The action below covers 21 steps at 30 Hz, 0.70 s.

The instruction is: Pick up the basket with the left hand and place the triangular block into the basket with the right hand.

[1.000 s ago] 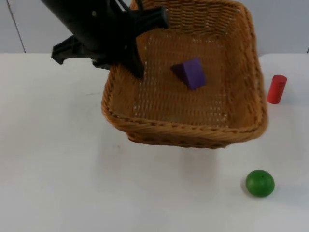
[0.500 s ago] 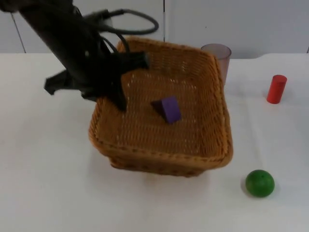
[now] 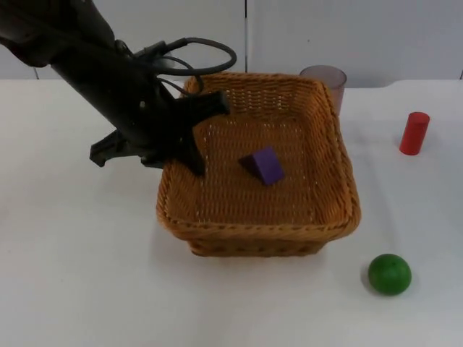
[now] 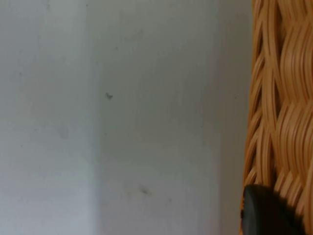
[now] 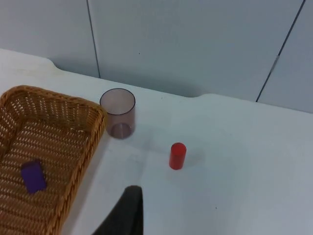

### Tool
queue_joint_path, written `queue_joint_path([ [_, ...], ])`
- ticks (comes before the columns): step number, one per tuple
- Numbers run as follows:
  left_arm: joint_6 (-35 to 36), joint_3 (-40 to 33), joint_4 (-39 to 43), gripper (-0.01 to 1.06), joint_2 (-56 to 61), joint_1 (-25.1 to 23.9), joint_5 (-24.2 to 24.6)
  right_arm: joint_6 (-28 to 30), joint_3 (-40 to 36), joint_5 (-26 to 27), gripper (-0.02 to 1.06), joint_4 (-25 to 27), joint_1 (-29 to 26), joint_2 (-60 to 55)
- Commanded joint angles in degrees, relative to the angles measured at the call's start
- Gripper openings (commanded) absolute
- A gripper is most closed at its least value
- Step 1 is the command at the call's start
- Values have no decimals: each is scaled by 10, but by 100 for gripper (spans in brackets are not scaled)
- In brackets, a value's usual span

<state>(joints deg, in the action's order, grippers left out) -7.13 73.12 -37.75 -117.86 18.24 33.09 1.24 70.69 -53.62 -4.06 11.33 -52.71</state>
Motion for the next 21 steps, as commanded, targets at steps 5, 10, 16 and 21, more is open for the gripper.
queue_joint_path([
  [5, -8, -6, -10, 0, -2, -3, -9, 3, 4, -1, 105, -5, -3, 2],
  [10, -19, -39, -29, 0, -4, -10, -25, 3, 4, -1, 105, -5, -3, 2],
  [16, -152, -71, -188, 0, -4, -34, -43, 3, 4, -1, 105, -5, -3, 2],
  [21, -218, -71, -264, 0, -4, -37, -47, -3, 4, -1, 105, -5, -3, 2],
])
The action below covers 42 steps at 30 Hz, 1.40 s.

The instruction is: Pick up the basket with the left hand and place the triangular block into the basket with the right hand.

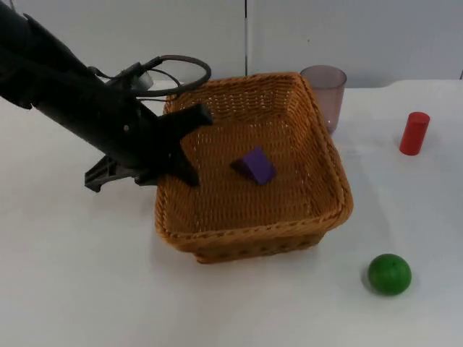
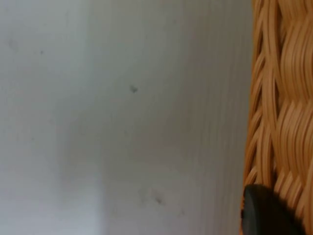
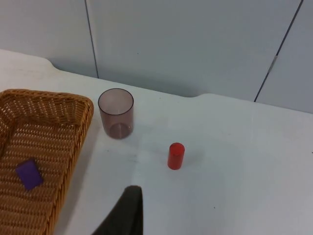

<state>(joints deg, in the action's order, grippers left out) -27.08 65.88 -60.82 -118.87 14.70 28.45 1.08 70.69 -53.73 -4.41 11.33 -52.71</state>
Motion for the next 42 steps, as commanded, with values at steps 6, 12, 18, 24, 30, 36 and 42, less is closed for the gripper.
queue_joint_path([
  [6, -11, 1, -32, 0, -10, 0, -3, -3, 4, -5, 105, 1, -3, 2],
  [12, -10, 1, 2, 0, -28, 0, 16, -3, 4, 0, 105, 1, -3, 2],
  [18, -10, -5, 22, 0, -31, 0, 8, -3, 4, 6, 105, 1, -3, 2],
  [24, -10, -5, 31, 4, -31, 0, 8, -3, 4, 9, 105, 1, -3, 2],
  [30, -9, -5, 31, 64, -31, 1, 9, -3, 4, 13, 105, 1, -3, 2],
  [36, 6, -5, 41, 105, -25, 1, 33, -3, 4, 13, 105, 1, -3, 2],
  [42, 8, -5, 58, 105, 13, 1, 56, -3, 4, 13, 105, 3, -3, 2],
])
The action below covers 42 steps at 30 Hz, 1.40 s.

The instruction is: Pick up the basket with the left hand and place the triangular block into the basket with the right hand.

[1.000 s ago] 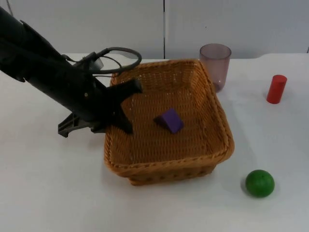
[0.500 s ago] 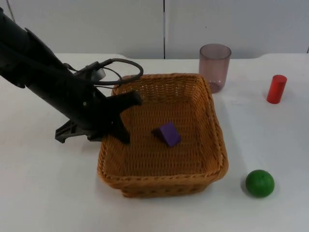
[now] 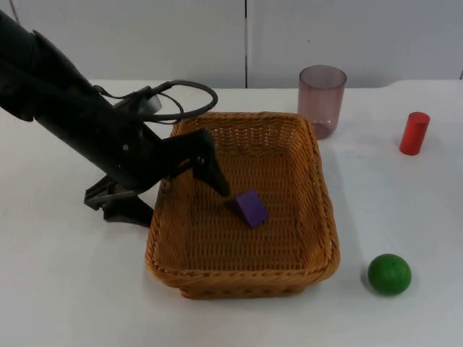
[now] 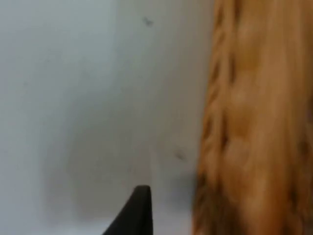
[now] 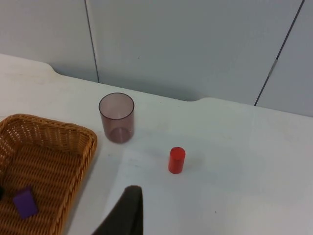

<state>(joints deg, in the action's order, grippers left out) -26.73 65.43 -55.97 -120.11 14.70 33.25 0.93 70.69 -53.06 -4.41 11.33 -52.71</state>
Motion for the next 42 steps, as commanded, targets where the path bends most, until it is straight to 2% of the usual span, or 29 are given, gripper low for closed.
queue_joint_path([
  [1, 12, -1, 16, 105, 38, 1, 7, -2, 4, 6, 105, 3, -3, 2],
  [3, 30, -1, 33, 105, 51, 1, 3, -2, 4, 6, 105, 3, -3, 2],
  [6, 130, -1, 165, 105, 91, 1, -10, -2, 4, 6, 105, 3, -3, 2],
  [7, 130, -1, 165, 105, 91, 1, -10, -2, 4, 6, 105, 3, -3, 2],
  [9, 236, -1, 326, 105, 121, 1, -11, -2, 4, 6, 105, 3, -3, 2],
  [10, 312, -1, 421, 105, 147, 1, -10, -2, 4, 6, 105, 4, -3, 2],
  [11, 344, -1, 470, 105, 166, 1, -10, -2, 4, 6, 105, 4, -3, 2],
  [14, 371, -1, 506, 105, 199, 1, -12, -2, 4, 6, 105, 4, -3, 2],
  [17, 371, -1, 508, 105, 230, 1, -21, -2, 4, 7, 105, 4, -3, 2],
  [21, 369, 0, 513, 105, 276, 1, -82, -2, 4, 27, 105, 2, -3, 2],
  [22, 369, 0, 513, 105, 276, 1, -82, -2, 4, 27, 105, 2, -3, 2],
  [24, 372, 0, 544, 105, 307, -1, -104, -2, 4, 47, 105, -1, -3, 3],
  [26, 372, 0, 575, 105, 343, -1, -151, -2, 4, 66, 105, -2, -3, 3],
  [28, 372, 0, 577, 105, 358, -1, -161, -2, 4, 78, 105, -2, -3, 3],
  [35, 372, 17, 599, 105, 477, -1, -143, -9, 4, 145, 105, -1, -3, 3],
  [42, 374, 18, 665, 105, 583, -1, -116, -76, 4, 133, 105, -20, -3, 3],
])
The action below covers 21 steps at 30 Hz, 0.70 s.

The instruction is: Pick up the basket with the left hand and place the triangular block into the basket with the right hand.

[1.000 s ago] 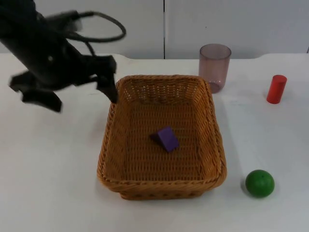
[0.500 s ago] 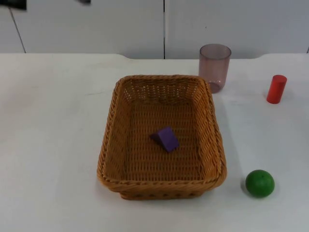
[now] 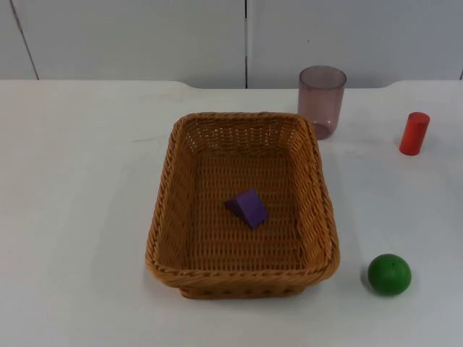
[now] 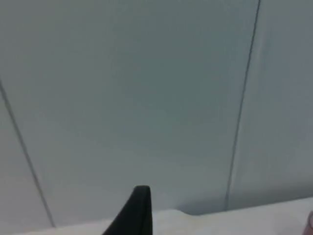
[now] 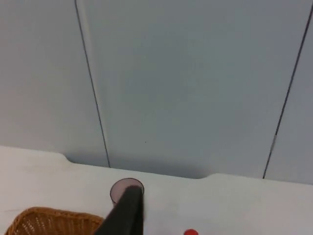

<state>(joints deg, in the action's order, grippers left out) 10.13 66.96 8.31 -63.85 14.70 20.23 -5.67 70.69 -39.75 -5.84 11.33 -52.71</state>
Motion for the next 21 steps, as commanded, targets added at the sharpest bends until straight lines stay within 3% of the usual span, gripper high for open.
queue_joint_path([
  [1, 15, 3, 40, 105, 36, -1, 24, -15, 4, -6, 105, -23, -3, 3],
  [4, 39, 3, 93, 105, 67, -1, 38, -30, -7, -2, 105, -59, -3, 3],
  [8, 130, 2, 246, 105, 109, -1, 74, -108, -55, 19, 105, -172, -3, 47],
  [11, 144, -1, 267, 105, 116, -1, 104, -115, -95, 43, 105, -183, -3, 92],
  [15, 165, -39, 266, 105, 138, -1, 104, -115, -153, 57, 105, -183, -3, 171],
  [21, 202, -109, 268, 105, 199, -1, 107, -115, -188, 41, 105, -254, -3, 297],
])
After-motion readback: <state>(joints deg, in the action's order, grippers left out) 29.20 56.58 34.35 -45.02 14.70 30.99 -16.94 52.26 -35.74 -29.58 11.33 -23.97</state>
